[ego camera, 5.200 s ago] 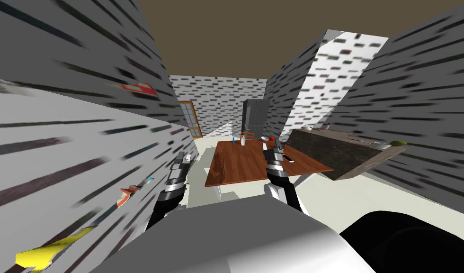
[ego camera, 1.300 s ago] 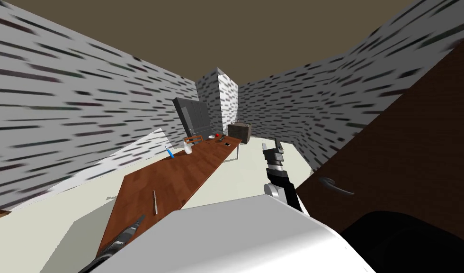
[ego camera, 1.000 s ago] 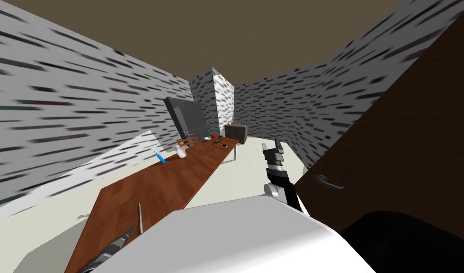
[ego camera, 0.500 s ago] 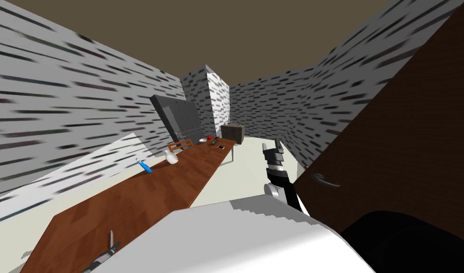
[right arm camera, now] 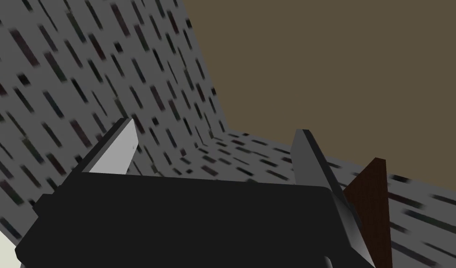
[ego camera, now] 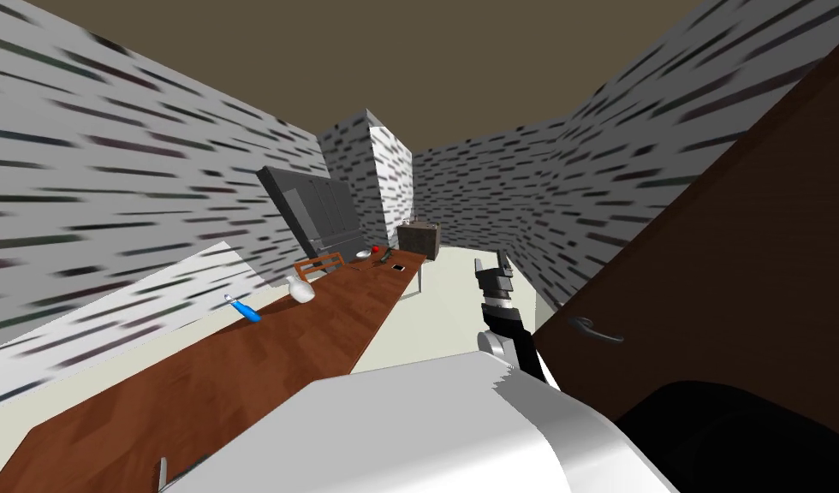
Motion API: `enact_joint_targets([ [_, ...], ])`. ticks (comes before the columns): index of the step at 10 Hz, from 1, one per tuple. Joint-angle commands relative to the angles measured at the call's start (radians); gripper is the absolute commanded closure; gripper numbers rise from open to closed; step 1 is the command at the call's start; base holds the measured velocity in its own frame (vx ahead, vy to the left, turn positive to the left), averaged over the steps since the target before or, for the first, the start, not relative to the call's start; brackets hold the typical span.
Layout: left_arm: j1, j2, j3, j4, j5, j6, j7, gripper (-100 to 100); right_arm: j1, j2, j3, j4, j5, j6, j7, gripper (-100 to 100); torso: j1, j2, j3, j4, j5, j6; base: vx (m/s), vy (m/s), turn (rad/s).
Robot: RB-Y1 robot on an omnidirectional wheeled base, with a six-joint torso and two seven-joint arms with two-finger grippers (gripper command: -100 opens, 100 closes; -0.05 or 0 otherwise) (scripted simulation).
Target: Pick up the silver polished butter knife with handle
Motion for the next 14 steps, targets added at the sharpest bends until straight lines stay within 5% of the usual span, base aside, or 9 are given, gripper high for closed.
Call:
enact_joint_targets([
  [1,0.0,0.0,0.0,0.0,0.0,0.0,0.0,0,0.0,0.0,0.0,0.0,0.0,0.0,0.0,0,0.0,0.0,0.0,0.0,0.0,0.0,0.0,0.0,0.0],
  [2,-0.036,-0.019,0.013,0.036,-0.026,-0.007,-0.011,-100,0.0,0.0,0.0,0.0,0.0,0.0,0.0,0,0.0,0.001,0.001,0.0,0.0,0.0,0.001,0.035,0.022],
  [5,-0.091,-0.048,0.033,0.09,-0.066,-0.019,-0.028,-100,0.0,0.0,0.0,0.0,0.0,0.0,0.0,0,0.004,0.002,0.001,0.001,0.001,0.0,-0.006,0.07,0.02],
  [6,-0.078,-0.043,0.029,0.072,-0.058,-0.011,-0.024,-100,0.0,0.0,0.0,0.0,0.0,0.0,0.0,0,0.004,0.002,0.001,0.001,0.001,0.0,0.002,0.026,-0.004],
  [7,-0.08,-0.043,0.029,0.073,-0.059,-0.011,-0.025,100,0.0,0.0,0.0,0.0,0.0,0.0,0.0,0,0.002,0.002,0.001,0.0,0.0,0.0,0.0,0.006,-0.001],
  [11,-0.08,-0.043,0.03,0.073,-0.059,-0.011,-0.024,100,0.0,0.0,0.0,0.0,0.0,0.0,0.0,0,0.0,0.002,0.001,0.0,0.0,0.0,0.0,0.001,0.004],
  [12,-0.08,-0.043,0.03,0.072,-0.058,-0.011,-0.024,0,0.0,0.0,0.0,0.0,0.0,0.0,0.0,0,0.0,0.002,0.001,0.0,0.0,0.0,0.0,0.0,0.0],
  [13,-0.045,-0.024,0.017,0.045,-0.033,-0.009,-0.014,100,0.0,0.0,0.0,0.0,0.0,0.0,0.0,0,0.0,0.002,0.001,0.0,0.0,0.0,0.012,-0.05,-0.034],
  [14,-0.027,-0.014,0.01,0.027,-0.02,-0.006,-0.008,100,0.0,0.0,0.0,0.0,0.0,0.0,0.0,0,-0.003,0.002,0.001,0.0,0.0,0.0,0.008,-0.077,-0.022],
])
